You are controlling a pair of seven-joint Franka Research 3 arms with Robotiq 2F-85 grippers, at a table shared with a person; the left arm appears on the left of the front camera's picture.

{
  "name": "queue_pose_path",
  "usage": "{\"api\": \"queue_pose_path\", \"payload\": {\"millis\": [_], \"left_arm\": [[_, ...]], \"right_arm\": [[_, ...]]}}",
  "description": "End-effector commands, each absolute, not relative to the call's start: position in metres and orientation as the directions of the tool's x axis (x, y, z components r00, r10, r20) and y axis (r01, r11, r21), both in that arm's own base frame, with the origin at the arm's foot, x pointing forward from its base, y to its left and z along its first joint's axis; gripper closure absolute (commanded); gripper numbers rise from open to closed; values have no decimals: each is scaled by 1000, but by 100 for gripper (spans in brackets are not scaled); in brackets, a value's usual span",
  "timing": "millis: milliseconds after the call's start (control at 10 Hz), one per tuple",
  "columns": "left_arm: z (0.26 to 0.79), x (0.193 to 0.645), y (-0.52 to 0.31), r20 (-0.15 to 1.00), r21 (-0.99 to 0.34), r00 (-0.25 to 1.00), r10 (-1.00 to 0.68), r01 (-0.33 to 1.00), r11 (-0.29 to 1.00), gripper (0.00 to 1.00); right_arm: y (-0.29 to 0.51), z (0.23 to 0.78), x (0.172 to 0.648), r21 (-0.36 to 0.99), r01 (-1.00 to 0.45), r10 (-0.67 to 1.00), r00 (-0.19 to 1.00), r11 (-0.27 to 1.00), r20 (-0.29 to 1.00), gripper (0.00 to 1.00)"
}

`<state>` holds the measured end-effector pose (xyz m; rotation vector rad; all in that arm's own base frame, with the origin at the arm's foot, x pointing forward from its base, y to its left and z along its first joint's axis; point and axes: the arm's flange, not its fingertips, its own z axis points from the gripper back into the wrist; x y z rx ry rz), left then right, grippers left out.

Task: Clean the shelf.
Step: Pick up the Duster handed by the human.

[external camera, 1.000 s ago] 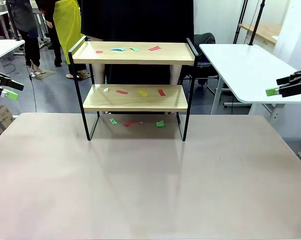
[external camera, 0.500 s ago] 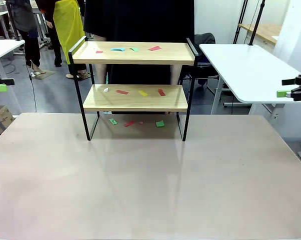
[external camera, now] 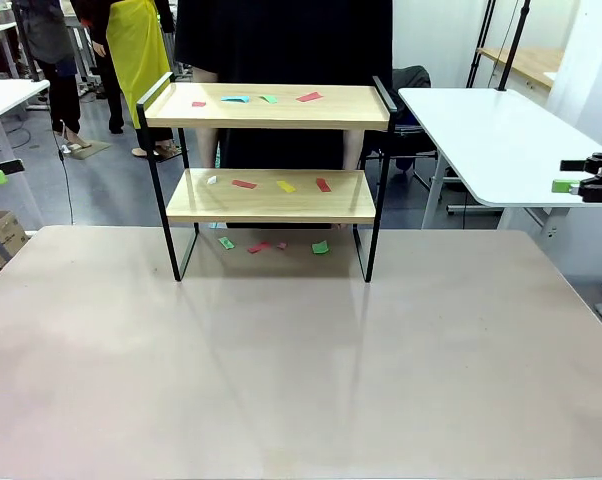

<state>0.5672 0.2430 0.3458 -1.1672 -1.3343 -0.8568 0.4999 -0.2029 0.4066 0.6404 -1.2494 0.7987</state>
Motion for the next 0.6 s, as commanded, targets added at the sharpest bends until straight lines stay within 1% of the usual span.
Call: {"api": "queue_pose_path", "payload": {"millis": [0, 200, 500], "left_arm": [[344, 577, 252, 977, -85, 31, 212, 963, 254, 0], [333, 583, 260, 962, -76, 8, 271, 967, 243, 0], [323, 587, 266, 955, -73, -6, 297, 964, 256, 0]], "right_arm": [[-209, 402, 515, -35, -809, 149, 66, 586, 987, 0], [-211, 396, 522, -30, -807, 137, 64, 589, 988, 0], [-212, 389, 528, -23, -801, 131, 69, 598, 989, 0]]}}
